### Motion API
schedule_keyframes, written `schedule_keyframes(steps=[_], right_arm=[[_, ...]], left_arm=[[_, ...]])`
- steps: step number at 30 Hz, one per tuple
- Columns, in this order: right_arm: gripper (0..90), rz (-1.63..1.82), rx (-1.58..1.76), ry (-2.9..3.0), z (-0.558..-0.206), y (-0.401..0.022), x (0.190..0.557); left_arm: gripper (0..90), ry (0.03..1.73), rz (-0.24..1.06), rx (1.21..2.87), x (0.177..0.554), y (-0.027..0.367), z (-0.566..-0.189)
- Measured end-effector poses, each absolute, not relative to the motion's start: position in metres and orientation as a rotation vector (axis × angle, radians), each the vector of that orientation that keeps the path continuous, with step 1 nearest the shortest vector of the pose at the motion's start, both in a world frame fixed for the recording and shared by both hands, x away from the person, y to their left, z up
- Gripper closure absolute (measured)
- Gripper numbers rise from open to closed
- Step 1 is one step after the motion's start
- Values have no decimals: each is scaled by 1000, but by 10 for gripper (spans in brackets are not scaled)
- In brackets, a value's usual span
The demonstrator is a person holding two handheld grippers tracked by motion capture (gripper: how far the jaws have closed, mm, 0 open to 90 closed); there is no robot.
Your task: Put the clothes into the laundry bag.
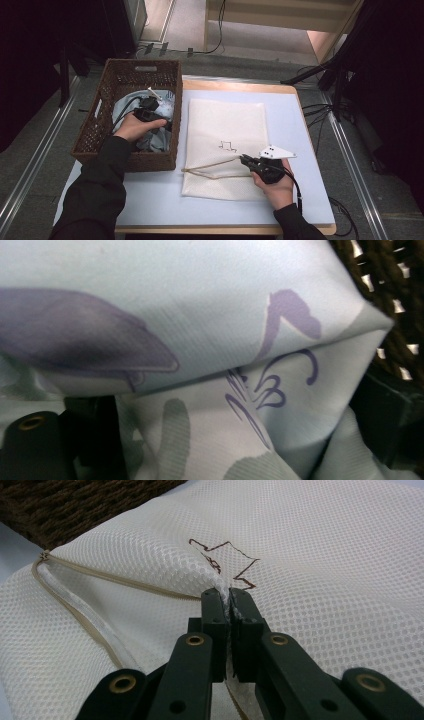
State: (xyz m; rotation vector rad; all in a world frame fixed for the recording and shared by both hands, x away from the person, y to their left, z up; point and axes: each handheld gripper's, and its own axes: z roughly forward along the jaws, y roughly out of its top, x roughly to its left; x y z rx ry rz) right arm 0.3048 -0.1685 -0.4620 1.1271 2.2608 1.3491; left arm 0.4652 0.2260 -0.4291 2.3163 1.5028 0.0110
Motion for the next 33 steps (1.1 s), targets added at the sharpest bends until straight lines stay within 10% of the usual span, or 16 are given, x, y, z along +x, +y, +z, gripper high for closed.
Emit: schedule_keyframes(steps=[6,13,16,21,24,33], right_arm=[[873,1343,1124,2260,-462,-168,304],[873,1341,1118,2251,-460,-171,302],[873,1343,1120,2251,-461,-172,303],[873,1341,1119,2251,-461,-171,303],[873,1337,1125,2253,-462,-170,303],[873,1337,1119,2259,-462,-169,304]], left_arm=[[542,1489,42,2356,462,230,-424],[618,1561,55,2397,457,242,-414],[575,1608,82,2374,455,254,-414],[161,1618,133,2320,456,255,-413],[75,1652,116,2208,461,254,-410],[47,1757,53,2211,468,249,-430]])
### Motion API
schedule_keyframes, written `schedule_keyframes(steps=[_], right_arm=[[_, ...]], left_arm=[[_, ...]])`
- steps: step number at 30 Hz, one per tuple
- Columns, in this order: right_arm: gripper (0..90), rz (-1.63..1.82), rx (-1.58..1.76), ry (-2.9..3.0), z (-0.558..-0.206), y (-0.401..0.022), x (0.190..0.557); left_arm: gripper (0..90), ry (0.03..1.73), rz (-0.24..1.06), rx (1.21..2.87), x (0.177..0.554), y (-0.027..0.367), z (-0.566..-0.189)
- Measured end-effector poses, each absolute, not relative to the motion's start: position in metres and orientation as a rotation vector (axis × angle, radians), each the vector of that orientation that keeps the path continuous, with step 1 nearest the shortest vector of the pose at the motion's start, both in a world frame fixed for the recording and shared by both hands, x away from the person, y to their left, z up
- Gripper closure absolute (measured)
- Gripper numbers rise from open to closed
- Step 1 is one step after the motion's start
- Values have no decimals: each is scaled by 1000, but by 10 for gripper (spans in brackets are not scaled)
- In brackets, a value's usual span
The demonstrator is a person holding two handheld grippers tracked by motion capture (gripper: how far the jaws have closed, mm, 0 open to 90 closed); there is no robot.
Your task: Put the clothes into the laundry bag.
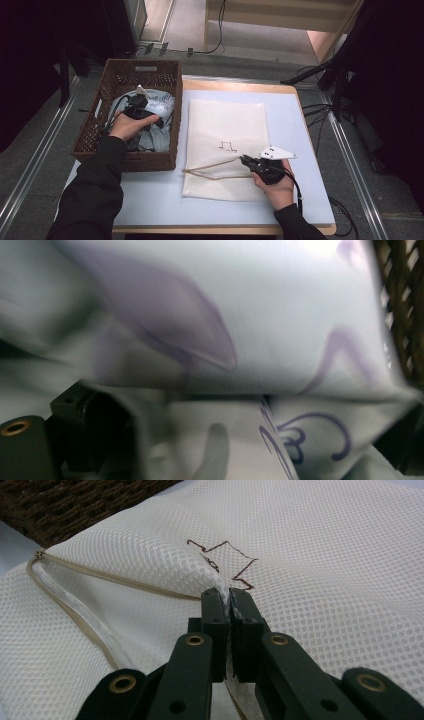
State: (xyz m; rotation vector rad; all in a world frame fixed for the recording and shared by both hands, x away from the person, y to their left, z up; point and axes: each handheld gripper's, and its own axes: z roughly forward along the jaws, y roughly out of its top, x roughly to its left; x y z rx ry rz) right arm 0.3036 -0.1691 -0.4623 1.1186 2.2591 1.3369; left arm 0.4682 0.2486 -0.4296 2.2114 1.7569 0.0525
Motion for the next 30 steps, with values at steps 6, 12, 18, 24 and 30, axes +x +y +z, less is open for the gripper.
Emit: schedule_keyframes(steps=[6,12,18,24,30], right_arm=[[873,1333,1113,2263,-463,-168,304],[873,1328,1113,2263,-463,-167,303],[873,1325,1110,2266,-463,-167,303],[874,1328,1112,2264,-464,-167,303],[876,1330,1112,2262,-463,-167,303]], left_arm=[[26,1717,104,2293,467,242,-432],[372,1593,220,2394,461,234,-424],[595,1571,167,2401,460,231,-422],[641,1560,142,2409,459,231,-420],[659,1528,101,2327,458,236,-410]])
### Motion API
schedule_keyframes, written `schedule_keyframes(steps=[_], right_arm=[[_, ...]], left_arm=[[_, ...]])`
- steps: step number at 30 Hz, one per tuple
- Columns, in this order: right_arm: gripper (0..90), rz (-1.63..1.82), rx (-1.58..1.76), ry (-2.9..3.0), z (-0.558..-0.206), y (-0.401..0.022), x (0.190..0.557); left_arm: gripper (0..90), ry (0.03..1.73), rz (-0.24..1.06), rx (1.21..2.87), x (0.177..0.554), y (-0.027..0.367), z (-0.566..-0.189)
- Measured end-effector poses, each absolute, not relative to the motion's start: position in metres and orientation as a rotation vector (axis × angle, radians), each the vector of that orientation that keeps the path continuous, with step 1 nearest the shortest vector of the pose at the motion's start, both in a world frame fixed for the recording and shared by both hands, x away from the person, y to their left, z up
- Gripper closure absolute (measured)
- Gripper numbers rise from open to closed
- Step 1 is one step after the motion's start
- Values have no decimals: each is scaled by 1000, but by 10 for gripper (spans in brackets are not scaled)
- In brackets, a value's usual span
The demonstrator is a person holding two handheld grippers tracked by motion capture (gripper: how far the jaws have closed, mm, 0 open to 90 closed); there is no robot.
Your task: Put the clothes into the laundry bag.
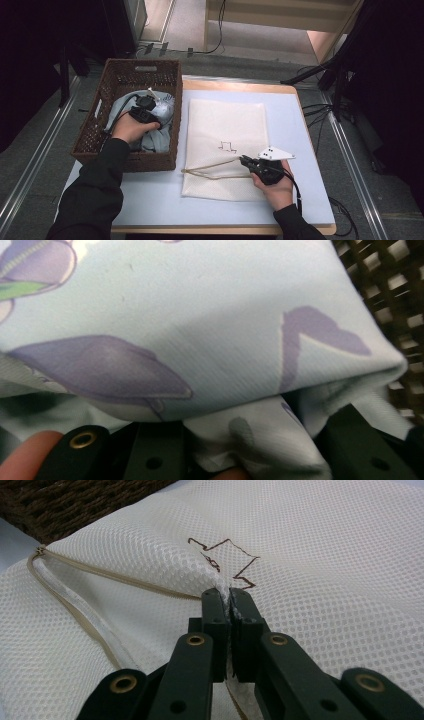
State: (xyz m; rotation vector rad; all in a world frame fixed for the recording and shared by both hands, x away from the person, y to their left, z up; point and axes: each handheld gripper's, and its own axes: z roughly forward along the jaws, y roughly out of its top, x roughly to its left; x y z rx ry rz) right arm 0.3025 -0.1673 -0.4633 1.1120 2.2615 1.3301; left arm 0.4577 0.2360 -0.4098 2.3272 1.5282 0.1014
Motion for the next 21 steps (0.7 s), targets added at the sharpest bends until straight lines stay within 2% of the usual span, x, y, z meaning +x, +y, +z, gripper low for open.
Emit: schedule_keyframes(steps=[6,21], right_arm=[[876,1335,1113,2259,-463,-168,303],[877,1335,1110,2252,-463,-168,303]], left_arm=[[665,1506,118,2208,453,244,-394],[664,1391,233,2076,433,252,-367]])
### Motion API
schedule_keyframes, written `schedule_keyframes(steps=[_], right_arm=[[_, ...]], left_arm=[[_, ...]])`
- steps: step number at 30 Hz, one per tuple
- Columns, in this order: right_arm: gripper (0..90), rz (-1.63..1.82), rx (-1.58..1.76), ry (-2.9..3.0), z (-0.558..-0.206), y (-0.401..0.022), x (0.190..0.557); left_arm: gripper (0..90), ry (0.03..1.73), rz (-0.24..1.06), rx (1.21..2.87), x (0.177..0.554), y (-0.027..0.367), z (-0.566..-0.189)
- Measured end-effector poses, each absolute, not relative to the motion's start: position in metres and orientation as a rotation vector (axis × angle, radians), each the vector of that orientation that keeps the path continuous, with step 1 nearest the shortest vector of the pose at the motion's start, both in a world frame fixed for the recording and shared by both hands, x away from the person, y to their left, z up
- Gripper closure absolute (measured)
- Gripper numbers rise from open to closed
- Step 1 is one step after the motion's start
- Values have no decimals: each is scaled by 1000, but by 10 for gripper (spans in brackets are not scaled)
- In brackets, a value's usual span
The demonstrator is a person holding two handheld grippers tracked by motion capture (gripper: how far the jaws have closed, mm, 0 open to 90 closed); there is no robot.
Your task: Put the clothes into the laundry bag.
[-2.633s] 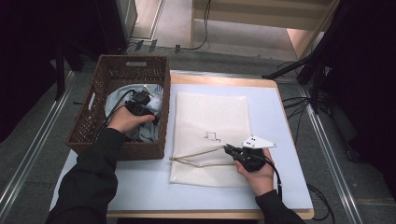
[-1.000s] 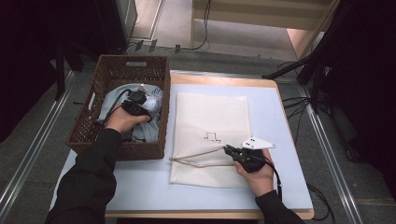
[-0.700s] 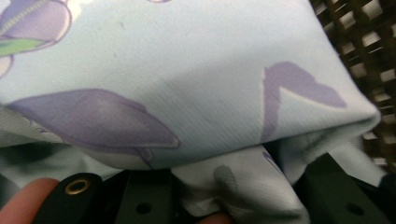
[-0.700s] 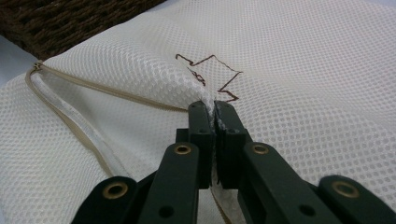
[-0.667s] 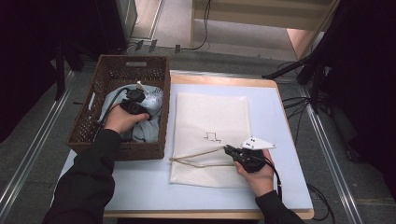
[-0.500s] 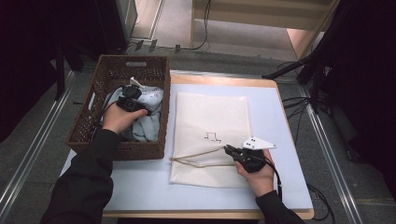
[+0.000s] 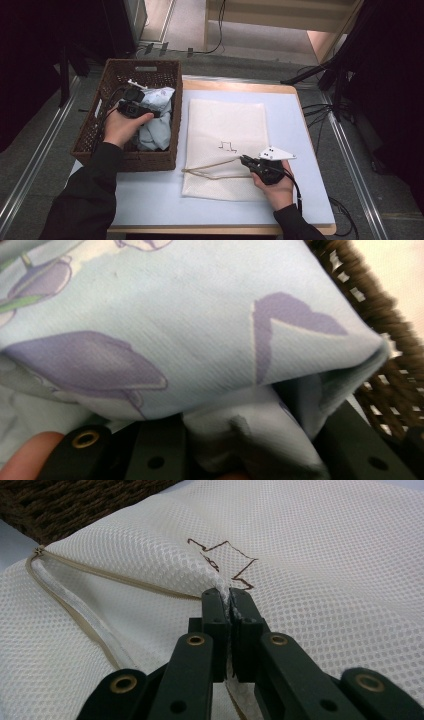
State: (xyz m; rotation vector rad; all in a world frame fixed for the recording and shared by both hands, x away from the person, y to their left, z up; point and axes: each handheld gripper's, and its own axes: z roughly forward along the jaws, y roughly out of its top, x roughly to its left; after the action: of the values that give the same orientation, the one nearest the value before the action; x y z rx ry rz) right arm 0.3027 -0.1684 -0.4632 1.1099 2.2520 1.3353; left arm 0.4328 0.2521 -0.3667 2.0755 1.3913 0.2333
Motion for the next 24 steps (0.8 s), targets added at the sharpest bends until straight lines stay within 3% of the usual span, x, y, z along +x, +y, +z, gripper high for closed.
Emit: schedule_keyframes(steps=[14,24], right_arm=[[877,1334,1111,2252,-464,-168,303],[877,1334,1113,2250,-464,-168,303]], left_arm=[[664,1306,371,1982,414,249,-351],[664,1283,351,1929,406,238,-340]])
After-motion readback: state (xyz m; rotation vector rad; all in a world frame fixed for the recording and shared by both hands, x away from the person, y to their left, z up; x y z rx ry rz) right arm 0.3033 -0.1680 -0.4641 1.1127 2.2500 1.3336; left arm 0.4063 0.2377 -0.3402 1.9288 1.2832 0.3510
